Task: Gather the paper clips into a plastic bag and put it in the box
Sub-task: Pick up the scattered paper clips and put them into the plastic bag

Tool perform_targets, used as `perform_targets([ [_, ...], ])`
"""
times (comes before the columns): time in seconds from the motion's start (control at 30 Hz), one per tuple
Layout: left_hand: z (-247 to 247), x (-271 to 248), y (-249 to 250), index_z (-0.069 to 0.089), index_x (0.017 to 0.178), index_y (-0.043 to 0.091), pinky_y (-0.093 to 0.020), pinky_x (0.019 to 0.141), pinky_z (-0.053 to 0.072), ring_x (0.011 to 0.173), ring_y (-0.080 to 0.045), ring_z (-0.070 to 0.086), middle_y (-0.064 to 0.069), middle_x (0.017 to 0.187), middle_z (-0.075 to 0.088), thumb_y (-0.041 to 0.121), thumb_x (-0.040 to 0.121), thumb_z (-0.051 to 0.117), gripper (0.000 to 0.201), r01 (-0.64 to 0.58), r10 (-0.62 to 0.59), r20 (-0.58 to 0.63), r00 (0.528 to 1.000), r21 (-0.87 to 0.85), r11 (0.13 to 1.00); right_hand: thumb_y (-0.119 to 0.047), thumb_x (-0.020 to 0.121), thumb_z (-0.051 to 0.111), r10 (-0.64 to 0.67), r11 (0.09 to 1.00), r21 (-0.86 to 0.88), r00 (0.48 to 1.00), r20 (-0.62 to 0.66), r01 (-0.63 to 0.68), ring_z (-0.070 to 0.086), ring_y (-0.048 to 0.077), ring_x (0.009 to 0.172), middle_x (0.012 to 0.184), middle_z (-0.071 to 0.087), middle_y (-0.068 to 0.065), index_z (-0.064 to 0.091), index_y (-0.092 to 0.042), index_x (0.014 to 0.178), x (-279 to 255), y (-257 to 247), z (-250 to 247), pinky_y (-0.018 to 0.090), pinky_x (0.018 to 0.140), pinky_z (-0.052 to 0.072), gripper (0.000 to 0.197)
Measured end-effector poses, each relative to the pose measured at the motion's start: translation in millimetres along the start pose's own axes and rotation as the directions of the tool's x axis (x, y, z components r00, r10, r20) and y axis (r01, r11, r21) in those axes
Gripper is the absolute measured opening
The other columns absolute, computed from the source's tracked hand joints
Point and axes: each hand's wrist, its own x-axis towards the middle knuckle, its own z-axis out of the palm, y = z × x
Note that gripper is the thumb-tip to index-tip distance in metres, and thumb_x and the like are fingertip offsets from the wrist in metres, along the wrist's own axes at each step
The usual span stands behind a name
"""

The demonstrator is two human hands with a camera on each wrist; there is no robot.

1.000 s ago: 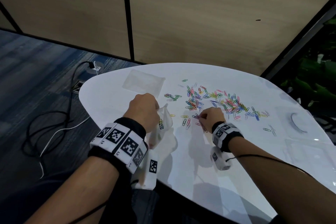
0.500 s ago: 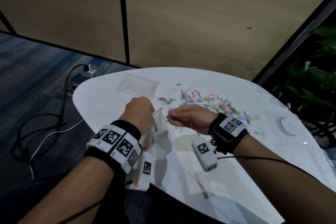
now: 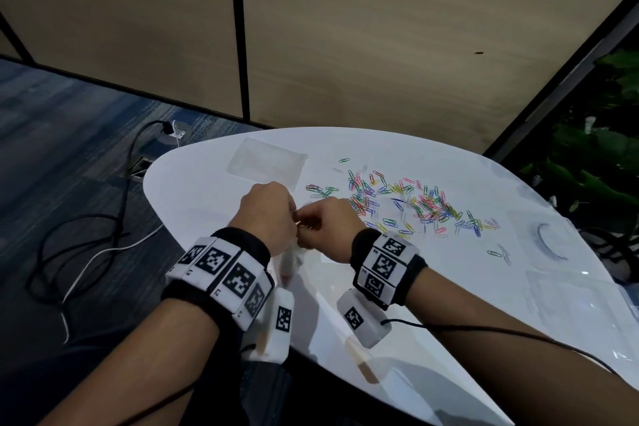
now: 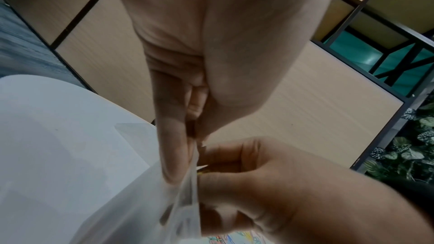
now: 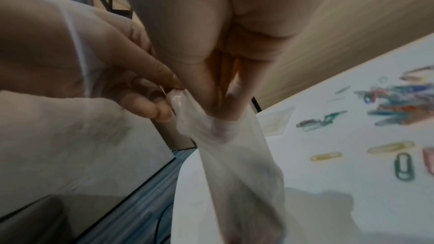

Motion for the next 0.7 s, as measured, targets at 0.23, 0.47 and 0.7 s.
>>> perform_targets([
  [0.23, -16, 3, -18, 0.076, 0.112, 0.009, -0.041, 0.092, 0.061, 0.098, -0.036, 0.074, -0.017, 0.105, 0.076, 0.002, 0.091, 0.058, 0.028, 0.040, -0.043, -0.030, 0.999, -0.103, 0.994, 0.005, 0.091, 0.052, -0.076, 0.934, 0.358, 0.973, 0.216, -0.006, 0.070, 0.023, 0.099, 0.105, 0.074, 0.008, 0.073, -0.006, 0.104, 12, 6, -35, 0.034, 0.092, 0.055, 0.027],
  [0.47, -25, 5, -39, 0.076, 0.108, 0.007, -0.042, 0.089, 0.062, 0.093, -0.038, 0.075, -0.020, 0.102, 0.075, -0.001, 0.093, 0.053, 0.028, 0.045, -0.049, -0.043, 0.998, -0.100, 0.994, -0.019, 0.099, 0.044, 0.080, 0.803, -0.596, 0.984, 0.160, 0.031, 0.036, 0.024, 0.141, 0.155, 0.036, 0.001, 0.047, -0.025, 0.142, 84, 67, -24, 0.034, 0.116, 0.028, 0.044],
  [0.7, -27, 11, -44, 0.077, 0.102, 0.011, -0.042, 0.088, 0.062, 0.090, -0.038, 0.075, -0.019, 0.099, 0.075, 0.000, 0.092, 0.054, 0.027, 0.044, -0.052, -0.069, 0.996, -0.120, 0.992, -0.011, 0.082, 0.058, 0.256, 0.557, -0.825, 0.924, 0.283, 0.098, 0.009, 0.041, 0.147, 0.163, -0.003, -0.003, -0.001, -0.032, 0.149, 126, 116, 8, 0.062, 0.111, 0.026, 0.091],
])
